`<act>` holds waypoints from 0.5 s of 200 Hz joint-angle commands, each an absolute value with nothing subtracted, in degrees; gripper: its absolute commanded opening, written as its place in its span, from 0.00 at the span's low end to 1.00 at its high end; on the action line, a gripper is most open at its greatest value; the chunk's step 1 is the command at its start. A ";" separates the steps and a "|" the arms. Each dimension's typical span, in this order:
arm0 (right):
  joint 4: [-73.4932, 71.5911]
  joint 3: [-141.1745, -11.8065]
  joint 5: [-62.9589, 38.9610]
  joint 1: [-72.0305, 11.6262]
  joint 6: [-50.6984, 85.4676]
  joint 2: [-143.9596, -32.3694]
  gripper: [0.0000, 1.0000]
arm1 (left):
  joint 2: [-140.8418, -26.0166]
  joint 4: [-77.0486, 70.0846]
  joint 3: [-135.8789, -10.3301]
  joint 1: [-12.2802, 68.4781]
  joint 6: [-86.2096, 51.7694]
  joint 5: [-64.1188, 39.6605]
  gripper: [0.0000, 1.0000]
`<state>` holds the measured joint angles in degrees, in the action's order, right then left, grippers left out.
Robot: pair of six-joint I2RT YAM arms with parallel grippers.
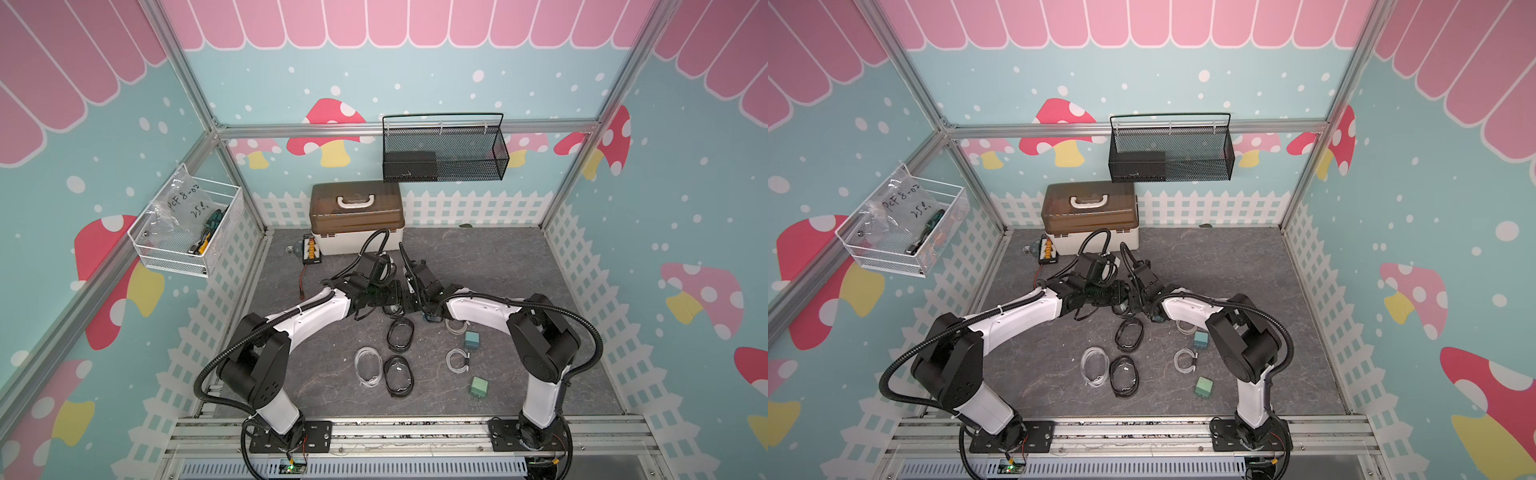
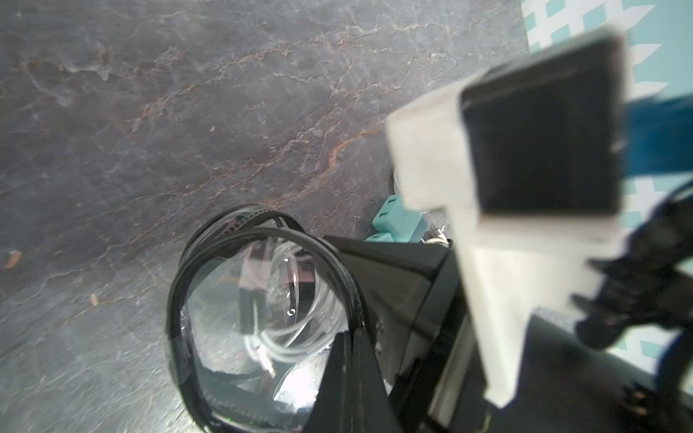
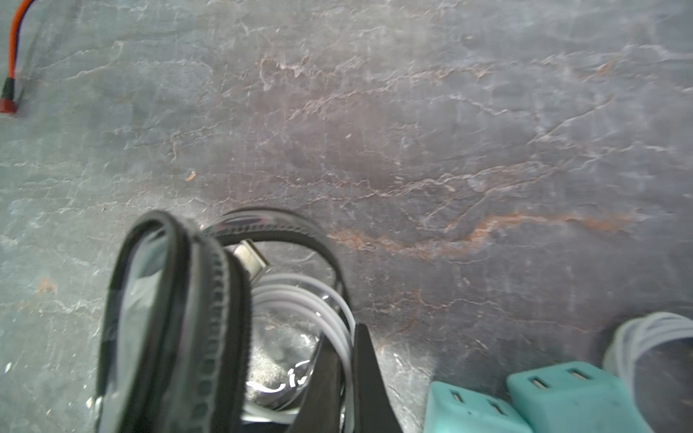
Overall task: Pack away charging kits
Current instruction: Place the charging cable in the storage bag.
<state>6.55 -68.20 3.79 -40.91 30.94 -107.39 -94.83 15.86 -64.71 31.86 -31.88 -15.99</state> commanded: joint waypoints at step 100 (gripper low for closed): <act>4.83 -69.53 7.46 -41.45 32.61 -108.37 0.05 | -98.51 12.17 -64.53 29.19 -34.14 -22.75 0.00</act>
<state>3.66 -67.57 4.58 -40.99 32.18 -107.39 -97.23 14.02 -64.71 30.02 -32.97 -20.10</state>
